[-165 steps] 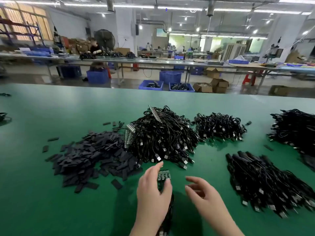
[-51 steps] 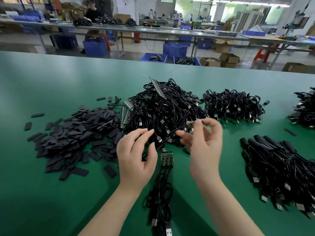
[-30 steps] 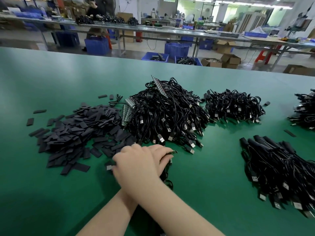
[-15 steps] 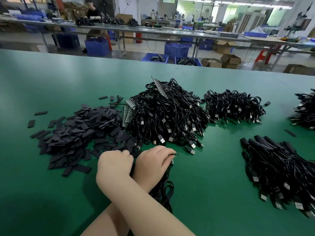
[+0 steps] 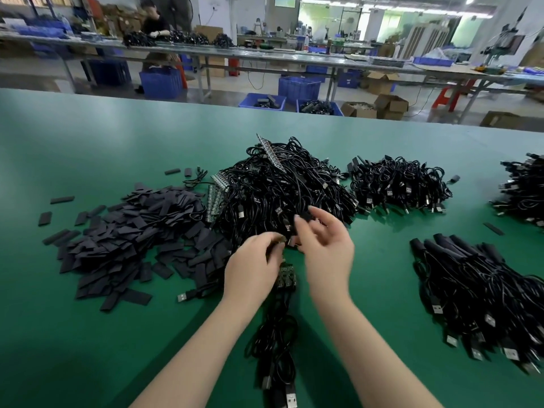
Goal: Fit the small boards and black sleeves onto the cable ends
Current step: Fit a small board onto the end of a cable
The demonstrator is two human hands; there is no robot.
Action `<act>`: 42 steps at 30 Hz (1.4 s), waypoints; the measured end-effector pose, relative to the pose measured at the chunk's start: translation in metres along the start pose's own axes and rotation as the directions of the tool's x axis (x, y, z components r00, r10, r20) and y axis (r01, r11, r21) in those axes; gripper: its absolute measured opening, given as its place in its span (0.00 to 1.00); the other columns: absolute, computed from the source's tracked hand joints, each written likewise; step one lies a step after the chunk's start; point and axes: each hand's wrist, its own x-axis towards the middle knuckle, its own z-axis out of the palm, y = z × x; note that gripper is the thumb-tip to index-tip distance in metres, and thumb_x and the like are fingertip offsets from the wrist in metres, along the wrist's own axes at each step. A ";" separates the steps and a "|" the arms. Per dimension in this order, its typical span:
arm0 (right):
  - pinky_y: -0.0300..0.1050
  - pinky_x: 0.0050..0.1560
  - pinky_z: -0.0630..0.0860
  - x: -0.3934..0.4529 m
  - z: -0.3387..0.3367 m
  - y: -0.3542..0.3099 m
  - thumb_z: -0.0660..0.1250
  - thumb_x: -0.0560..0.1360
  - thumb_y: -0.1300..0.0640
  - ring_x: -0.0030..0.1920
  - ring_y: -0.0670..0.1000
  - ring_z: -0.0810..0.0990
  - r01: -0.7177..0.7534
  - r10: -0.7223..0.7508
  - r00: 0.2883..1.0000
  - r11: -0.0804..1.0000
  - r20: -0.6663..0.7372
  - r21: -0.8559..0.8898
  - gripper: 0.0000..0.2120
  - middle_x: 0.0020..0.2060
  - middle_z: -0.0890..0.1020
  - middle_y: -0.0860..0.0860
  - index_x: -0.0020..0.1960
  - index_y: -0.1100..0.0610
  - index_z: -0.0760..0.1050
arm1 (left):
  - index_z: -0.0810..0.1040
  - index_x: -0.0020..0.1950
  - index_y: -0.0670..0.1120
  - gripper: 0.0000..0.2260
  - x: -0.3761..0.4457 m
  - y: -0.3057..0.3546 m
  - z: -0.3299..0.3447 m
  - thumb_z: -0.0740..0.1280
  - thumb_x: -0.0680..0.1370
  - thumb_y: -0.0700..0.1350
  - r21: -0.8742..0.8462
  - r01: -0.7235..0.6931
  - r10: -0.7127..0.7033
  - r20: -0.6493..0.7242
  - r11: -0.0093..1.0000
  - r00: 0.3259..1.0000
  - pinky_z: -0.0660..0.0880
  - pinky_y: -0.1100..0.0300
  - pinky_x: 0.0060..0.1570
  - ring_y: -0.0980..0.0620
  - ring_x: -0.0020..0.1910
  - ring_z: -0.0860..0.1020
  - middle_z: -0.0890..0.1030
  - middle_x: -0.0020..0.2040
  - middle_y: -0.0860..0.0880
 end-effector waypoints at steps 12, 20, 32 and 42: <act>0.52 0.46 0.82 0.003 -0.049 0.053 0.76 0.72 0.59 0.38 0.52 0.82 -0.146 0.144 0.989 0.986 -0.032 -0.077 0.07 0.33 0.81 0.49 0.44 0.49 0.81 | 0.81 0.59 0.57 0.12 -0.017 -0.002 0.020 0.69 0.76 0.55 -0.123 -0.152 0.155 0.014 0.981 0.988 0.71 0.74 0.52 0.66 0.54 0.75 0.80 0.53 0.63; 0.45 0.43 0.81 0.006 -0.051 0.055 0.76 0.73 0.61 0.32 0.46 0.82 -0.166 0.170 0.984 0.984 0.053 -0.060 0.09 0.29 0.80 0.46 0.51 0.56 0.78 | 0.82 0.58 0.57 0.12 -0.017 -0.002 0.022 0.71 0.76 0.51 -0.126 -0.121 0.126 0.027 0.985 0.992 0.72 0.72 0.50 0.65 0.52 0.76 0.81 0.51 0.62; 0.39 0.39 0.78 0.003 -0.051 0.052 0.76 0.72 0.58 0.32 0.47 0.79 -0.137 0.145 0.988 0.984 0.060 -0.115 0.11 0.31 0.81 0.49 0.39 0.43 0.79 | 0.82 0.59 0.59 0.13 -0.018 -0.002 0.022 0.73 0.74 0.50 -0.196 -0.096 0.102 0.019 0.976 0.995 0.73 0.71 0.53 0.66 0.53 0.77 0.82 0.52 0.61; 0.54 0.45 0.78 0.000 -0.049 0.050 0.76 0.72 0.57 0.35 0.49 0.78 -0.128 0.144 0.986 0.977 0.088 -0.170 0.09 0.31 0.81 0.47 0.43 0.48 0.76 | 0.79 0.58 0.63 0.18 -0.019 -0.004 0.024 0.72 0.72 0.45 -0.231 -0.063 0.072 0.029 0.971 0.997 0.76 0.66 0.48 0.63 0.44 0.79 0.80 0.42 0.64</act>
